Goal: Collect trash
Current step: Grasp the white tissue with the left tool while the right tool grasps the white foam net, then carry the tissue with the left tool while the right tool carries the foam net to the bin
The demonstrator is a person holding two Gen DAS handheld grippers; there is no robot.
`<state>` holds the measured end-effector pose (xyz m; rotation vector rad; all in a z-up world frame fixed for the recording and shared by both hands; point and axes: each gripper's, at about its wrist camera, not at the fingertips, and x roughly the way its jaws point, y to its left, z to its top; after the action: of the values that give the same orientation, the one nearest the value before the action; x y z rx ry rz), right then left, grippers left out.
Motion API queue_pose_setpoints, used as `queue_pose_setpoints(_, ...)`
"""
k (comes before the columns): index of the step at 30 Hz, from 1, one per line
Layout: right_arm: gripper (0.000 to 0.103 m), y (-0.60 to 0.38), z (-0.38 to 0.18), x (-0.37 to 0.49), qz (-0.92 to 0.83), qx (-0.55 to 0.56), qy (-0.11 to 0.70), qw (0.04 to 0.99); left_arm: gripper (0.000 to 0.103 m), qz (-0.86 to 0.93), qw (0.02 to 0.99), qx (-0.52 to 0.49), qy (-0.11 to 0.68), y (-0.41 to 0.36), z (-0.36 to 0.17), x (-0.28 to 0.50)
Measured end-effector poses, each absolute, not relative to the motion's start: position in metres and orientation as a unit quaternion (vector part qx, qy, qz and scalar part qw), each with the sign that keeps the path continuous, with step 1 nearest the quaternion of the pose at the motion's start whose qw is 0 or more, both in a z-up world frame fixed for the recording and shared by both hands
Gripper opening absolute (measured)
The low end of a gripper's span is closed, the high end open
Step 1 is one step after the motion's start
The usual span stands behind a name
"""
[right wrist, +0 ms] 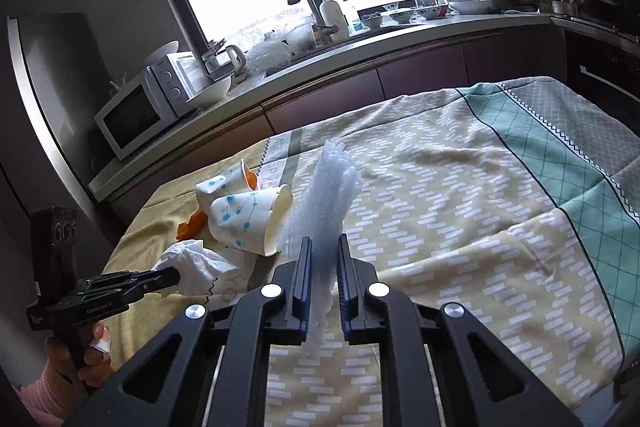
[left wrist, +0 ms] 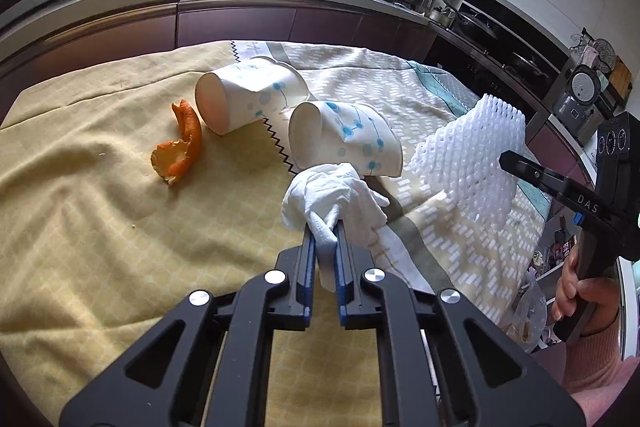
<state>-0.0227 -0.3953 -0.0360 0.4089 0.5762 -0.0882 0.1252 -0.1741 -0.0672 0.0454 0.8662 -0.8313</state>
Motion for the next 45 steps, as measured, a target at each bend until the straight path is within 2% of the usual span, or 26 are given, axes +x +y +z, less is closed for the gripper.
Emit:
queue_pose_setpoints(13,0.011,-0.356,0.004,-0.022,0.021,0.176,0.239,0.955,0.009,-0.360,0.854,-0.006,0.375,-0.110,-0.036,0.104)
queue_pose_setpoints(45,0.011,-0.186,-0.009,0.080,0.254,0.150,0.301,0.907,0.009,-0.170,0.923,-0.084,0.334,0.071,-0.011,0.084)
